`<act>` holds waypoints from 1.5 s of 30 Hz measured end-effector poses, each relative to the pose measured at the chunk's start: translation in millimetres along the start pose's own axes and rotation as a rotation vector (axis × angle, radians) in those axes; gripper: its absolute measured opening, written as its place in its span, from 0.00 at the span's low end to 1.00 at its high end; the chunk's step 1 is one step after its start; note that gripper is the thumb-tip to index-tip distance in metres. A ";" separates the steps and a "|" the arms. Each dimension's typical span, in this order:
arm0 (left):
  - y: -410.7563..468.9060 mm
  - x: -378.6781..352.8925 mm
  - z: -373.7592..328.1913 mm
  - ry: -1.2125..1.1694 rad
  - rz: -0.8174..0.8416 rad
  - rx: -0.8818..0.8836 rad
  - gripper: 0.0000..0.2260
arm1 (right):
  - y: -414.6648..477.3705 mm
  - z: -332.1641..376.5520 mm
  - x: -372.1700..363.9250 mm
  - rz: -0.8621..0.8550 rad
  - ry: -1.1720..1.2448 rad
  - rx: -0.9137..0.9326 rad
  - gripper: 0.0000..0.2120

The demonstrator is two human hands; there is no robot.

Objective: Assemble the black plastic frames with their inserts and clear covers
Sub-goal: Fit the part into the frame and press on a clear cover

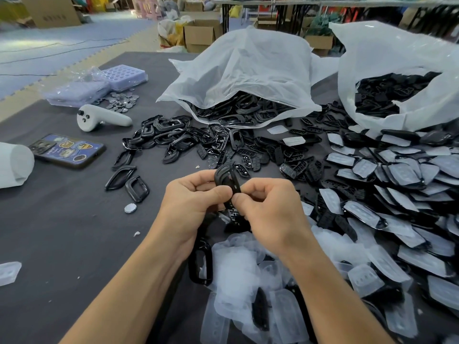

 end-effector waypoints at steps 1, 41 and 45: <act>-0.6 0.4 -1.7 -0.019 -0.016 -0.021 0.14 | -0.3 0.1 -0.2 -0.009 -0.019 0.007 0.08; -10.0 -8.9 -2.0 0.007 0.111 0.052 0.09 | 1.9 -5.9 1.2 0.070 0.403 -0.131 0.05; -6.6 -12.6 1.0 -0.066 0.154 0.101 0.09 | 1.7 1.5 4.1 0.060 0.363 -0.094 0.05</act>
Point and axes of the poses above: each hand's wrist, its own y-axis towards the middle knuckle, its own x-axis out of the back of the hand, z = x × y, the point moved 9 cm from there along y, towards the middle knuckle, and after that the axes turned 1 degree about x, right-handed, at the moved point
